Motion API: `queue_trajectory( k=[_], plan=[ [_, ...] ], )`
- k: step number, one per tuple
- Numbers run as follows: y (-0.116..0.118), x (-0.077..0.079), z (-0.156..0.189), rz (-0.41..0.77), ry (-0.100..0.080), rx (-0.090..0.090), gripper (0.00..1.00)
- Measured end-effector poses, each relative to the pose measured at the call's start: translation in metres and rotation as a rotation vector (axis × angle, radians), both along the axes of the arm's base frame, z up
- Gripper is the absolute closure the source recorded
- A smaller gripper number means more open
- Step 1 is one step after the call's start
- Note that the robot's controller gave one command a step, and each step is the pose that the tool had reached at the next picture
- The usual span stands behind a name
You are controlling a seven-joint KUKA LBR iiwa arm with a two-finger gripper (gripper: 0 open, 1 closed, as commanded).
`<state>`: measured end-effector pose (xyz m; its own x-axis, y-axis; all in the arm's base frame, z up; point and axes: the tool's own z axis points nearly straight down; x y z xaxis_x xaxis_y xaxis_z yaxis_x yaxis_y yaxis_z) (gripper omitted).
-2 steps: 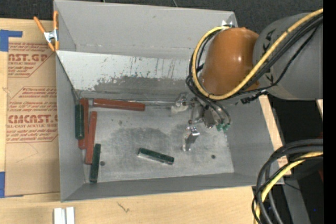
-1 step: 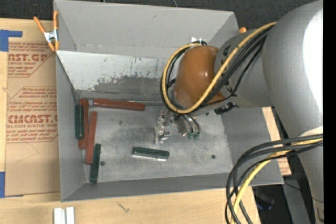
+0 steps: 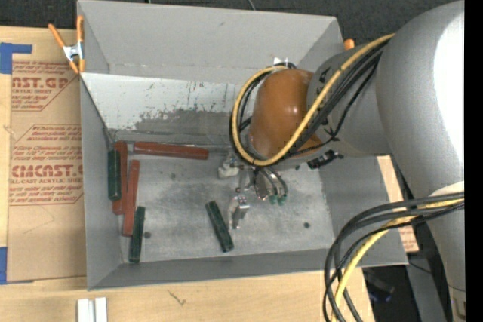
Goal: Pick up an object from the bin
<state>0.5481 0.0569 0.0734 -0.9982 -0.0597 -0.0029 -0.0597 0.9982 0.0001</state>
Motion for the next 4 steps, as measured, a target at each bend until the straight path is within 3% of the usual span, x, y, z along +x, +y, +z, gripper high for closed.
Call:
queue_trajectory(
  k=[1,2,3,4],
  plan=[
    [0.000,0.000,0.000,0.000,-0.001,0.000,0.00],
    [0.072,-0.024,0.004,0.399,-0.007,0.003,1.00],
    [0.072,-0.024,0.004,0.399,-0.008,0.003,1.00],
    [0.075,-0.019,0.149,0.505,-0.001,0.000,1.00]
  ],
)
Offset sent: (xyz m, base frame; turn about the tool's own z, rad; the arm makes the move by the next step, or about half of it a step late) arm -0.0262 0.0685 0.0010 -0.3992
